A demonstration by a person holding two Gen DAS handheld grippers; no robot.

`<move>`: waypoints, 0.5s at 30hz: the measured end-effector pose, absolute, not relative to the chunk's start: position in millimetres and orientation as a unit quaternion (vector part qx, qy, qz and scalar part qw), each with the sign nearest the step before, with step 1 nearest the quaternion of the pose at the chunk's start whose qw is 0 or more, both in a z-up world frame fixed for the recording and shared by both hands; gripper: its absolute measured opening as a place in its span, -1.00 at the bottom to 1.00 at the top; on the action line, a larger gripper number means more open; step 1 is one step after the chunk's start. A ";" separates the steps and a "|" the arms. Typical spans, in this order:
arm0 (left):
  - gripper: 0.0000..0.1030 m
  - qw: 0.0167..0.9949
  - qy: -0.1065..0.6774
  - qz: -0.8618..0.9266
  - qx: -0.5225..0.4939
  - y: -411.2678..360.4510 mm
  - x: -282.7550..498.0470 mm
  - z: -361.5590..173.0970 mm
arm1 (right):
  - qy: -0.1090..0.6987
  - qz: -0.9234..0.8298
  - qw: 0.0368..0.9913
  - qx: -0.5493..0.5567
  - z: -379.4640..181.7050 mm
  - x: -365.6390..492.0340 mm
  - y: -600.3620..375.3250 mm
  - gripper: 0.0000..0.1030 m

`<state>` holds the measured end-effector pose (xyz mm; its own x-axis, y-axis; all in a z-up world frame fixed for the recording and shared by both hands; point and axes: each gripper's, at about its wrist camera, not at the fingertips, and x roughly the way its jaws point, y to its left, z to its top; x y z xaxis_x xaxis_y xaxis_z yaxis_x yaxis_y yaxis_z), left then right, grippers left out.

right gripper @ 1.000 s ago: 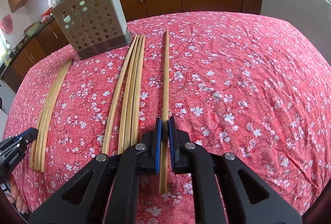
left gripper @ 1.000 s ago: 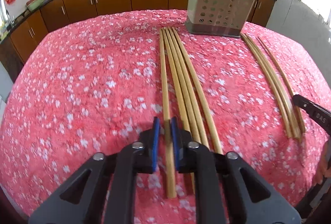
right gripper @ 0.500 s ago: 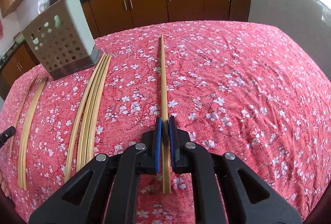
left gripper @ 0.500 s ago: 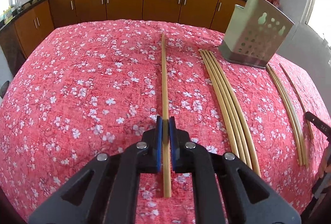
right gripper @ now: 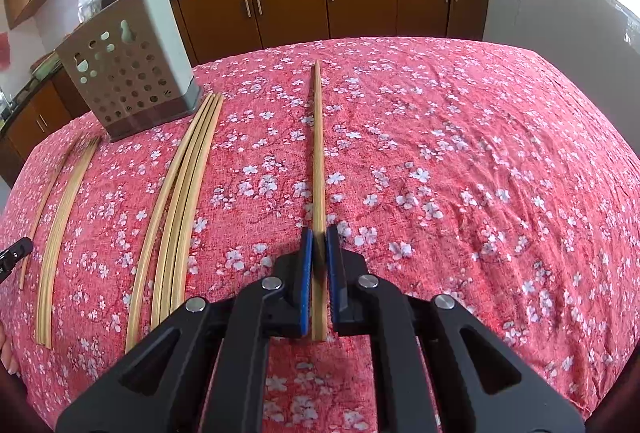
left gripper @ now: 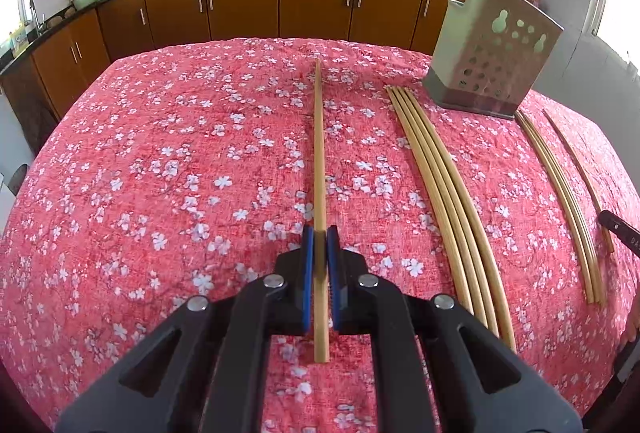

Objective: Organize utensils
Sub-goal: 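Lift the held chopstick with the left gripper while the right gripper lifts its chopstick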

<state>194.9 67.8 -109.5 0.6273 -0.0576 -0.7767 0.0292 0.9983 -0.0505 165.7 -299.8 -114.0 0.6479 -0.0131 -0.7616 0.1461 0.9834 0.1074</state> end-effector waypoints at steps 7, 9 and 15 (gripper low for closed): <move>-0.84 0.898 0.440 -0.014 -0.001 64.3 191.3 -108.3 | 0.403 -0.036 0.911 0.085 -104.5 156.6 -301.9 -0.85; -0.84 0.899 0.438 -0.013 -0.003 65.2 187.9 -105.9 | 0.384 -0.036 0.919 0.084 -92.1 150.6 -303.6 -0.85; -0.85 0.918 0.397 -0.013 -0.017 73.4 174.2 -74.9 | 0.334 -0.039 0.937 0.092 -55.4 138.5 -311.8 -0.85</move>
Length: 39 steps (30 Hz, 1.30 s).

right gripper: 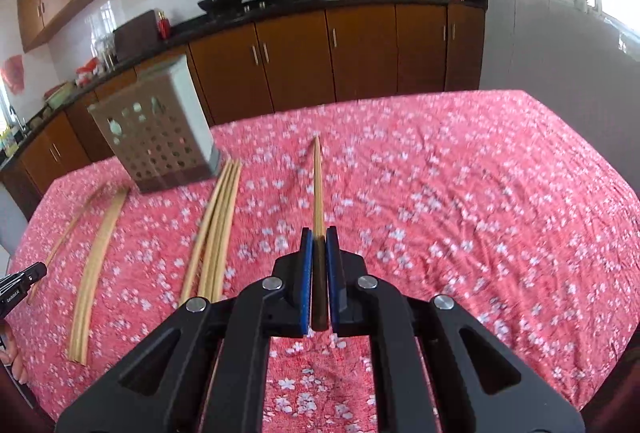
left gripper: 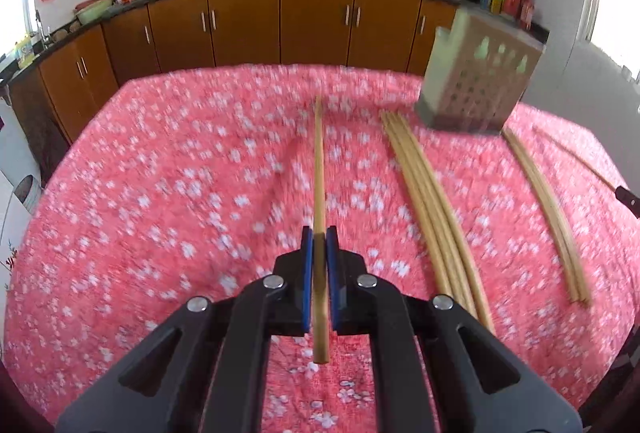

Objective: Organize utensils
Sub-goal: 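Lift the held chopstick with the left gripper while the right gripper lifts its chopstick, then lower the left gripper's chopstick into the metal holder and open while the right gripper does likewise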

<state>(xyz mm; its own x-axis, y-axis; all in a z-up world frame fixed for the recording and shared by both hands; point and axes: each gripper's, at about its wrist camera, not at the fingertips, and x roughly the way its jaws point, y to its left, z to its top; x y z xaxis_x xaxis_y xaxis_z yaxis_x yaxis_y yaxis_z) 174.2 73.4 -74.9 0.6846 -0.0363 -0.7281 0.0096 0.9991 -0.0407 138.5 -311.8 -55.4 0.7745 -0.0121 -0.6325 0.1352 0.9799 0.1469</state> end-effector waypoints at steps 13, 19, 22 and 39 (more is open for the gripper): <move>-0.85 0.957 0.283 0.007 -0.068 90.6 169.7 21.6 | 0.254 -0.044 0.962 0.093 -5.6 132.0 -315.4 -0.85; -0.85 0.965 0.255 0.017 -0.057 94.0 190.2 58.7 | 0.219 -0.047 0.971 0.088 25.4 145.7 -319.3 -0.85; -0.85 0.970 0.239 0.018 -0.047 90.4 196.5 78.4 | 0.194 -0.039 0.976 0.091 49.8 152.4 -319.3 -0.85; -0.85 0.991 0.089 -0.052 -0.086 5.2 239.9 192.4 | -0.006 0.044 0.992 0.119 156.9 177.0 -267.4 -0.85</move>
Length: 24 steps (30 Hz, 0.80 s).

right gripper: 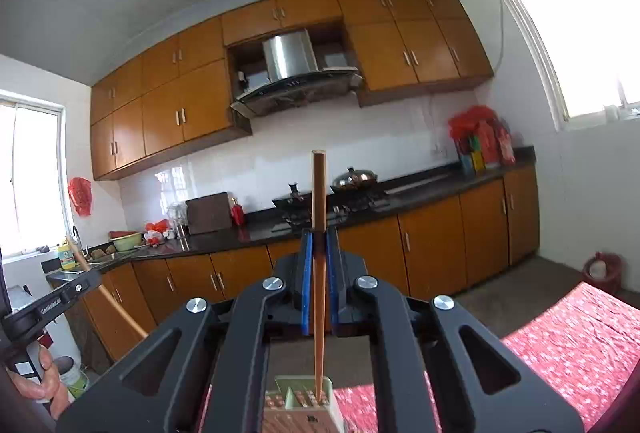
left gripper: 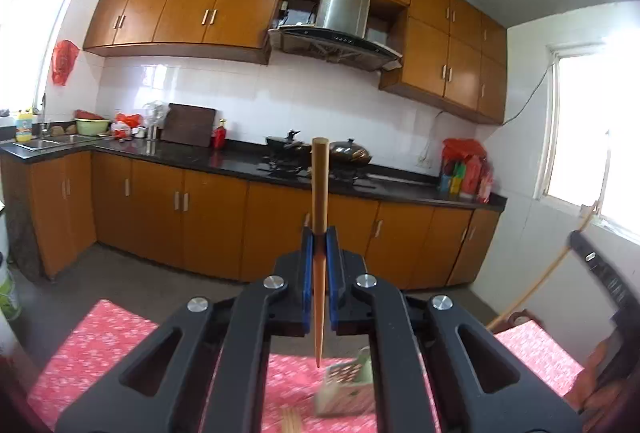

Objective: Organize utensils
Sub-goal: 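Lower the left gripper's chopstick into the metal holder and open while the right gripper does likewise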

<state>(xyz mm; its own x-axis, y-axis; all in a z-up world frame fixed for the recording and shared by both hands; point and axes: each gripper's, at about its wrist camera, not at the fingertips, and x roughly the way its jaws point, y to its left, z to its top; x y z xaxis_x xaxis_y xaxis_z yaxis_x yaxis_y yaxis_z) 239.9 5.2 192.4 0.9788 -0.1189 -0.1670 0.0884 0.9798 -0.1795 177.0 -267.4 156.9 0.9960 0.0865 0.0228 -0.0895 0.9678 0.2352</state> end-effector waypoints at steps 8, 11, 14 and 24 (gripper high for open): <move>-0.85 0.985 0.129 -0.078 -0.087 -31.0 286.1 155.4 | 0.041 0.050 0.993 0.100 119.2 227.5 -246.6 -0.85; -0.85 0.979 0.165 -0.083 -0.083 -36.8 301.6 132.4 | 0.064 0.052 0.991 0.101 106.6 229.8 -247.4 -0.85; -0.85 0.975 0.190 -0.086 -0.080 -36.1 311.0 118.5 | 0.081 0.054 0.990 0.100 99.8 229.8 -247.2 -0.84; -0.56 0.978 0.178 -0.070 -0.085 -13.0 283.3 123.8 | 0.083 0.052 0.991 0.093 113.6 203.0 -249.2 -0.40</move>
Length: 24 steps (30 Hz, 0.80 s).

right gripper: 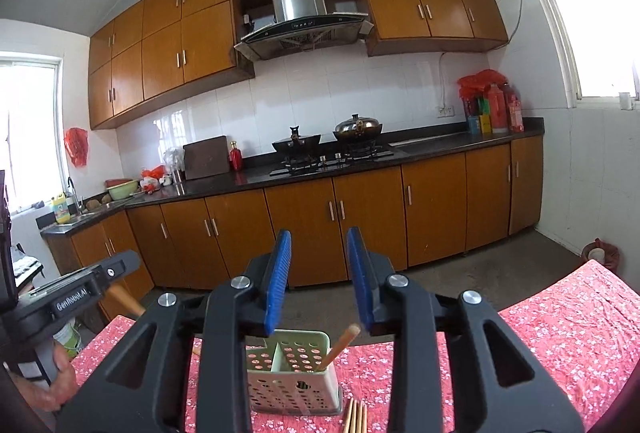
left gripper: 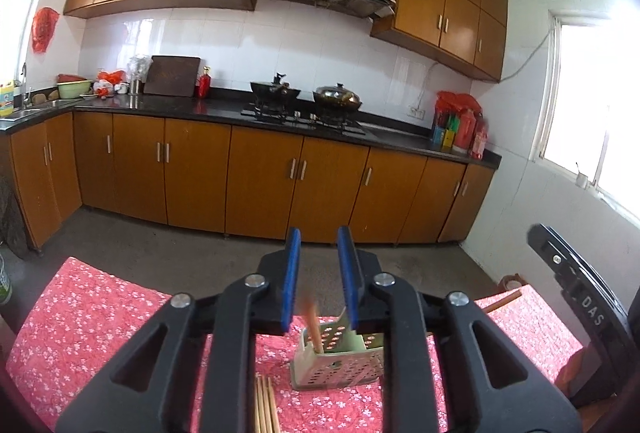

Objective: Organize utensils
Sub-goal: 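Lower the left gripper's chopstick into the metal holder and open while the right gripper does likewise, then move the left gripper back to the chopsticks while the right gripper returns too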

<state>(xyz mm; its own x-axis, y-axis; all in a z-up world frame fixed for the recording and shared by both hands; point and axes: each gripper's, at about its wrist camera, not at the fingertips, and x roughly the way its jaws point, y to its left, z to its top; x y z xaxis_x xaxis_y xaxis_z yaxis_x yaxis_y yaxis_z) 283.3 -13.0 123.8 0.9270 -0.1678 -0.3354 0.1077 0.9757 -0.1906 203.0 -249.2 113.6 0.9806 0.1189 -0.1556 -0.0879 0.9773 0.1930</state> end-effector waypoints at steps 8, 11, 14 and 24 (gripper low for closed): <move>-0.41 0.977 0.168 -0.046 -0.121 35.6 222.0 123.0 | 0.130 0.009 0.987 0.099 86.5 151.0 -284.2 -0.28; -0.41 0.975 0.189 -0.030 -0.116 49.5 201.5 103.3 | 0.206 -0.001 0.974 0.094 41.9 148.2 -290.3 -0.28; -0.41 0.968 0.231 -0.007 -0.093 57.5 188.0 67.7 | 0.297 0.011 0.950 0.095 -15.0 151.5 -289.1 -0.30; -0.41 0.927 0.369 0.011 -0.074 68.5 176.4 -46.3 | 0.431 0.069 0.895 0.090 -104.2 157.7 -253.4 -0.58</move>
<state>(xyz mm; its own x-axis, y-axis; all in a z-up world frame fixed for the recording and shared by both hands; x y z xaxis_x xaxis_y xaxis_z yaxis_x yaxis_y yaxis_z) 176.4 68.5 -46.3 0.7280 -0.0340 -0.6847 -0.0754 0.9887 -0.1294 157.7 -253.4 -104.2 0.6189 0.2008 -0.7593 -0.0448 0.9742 0.2211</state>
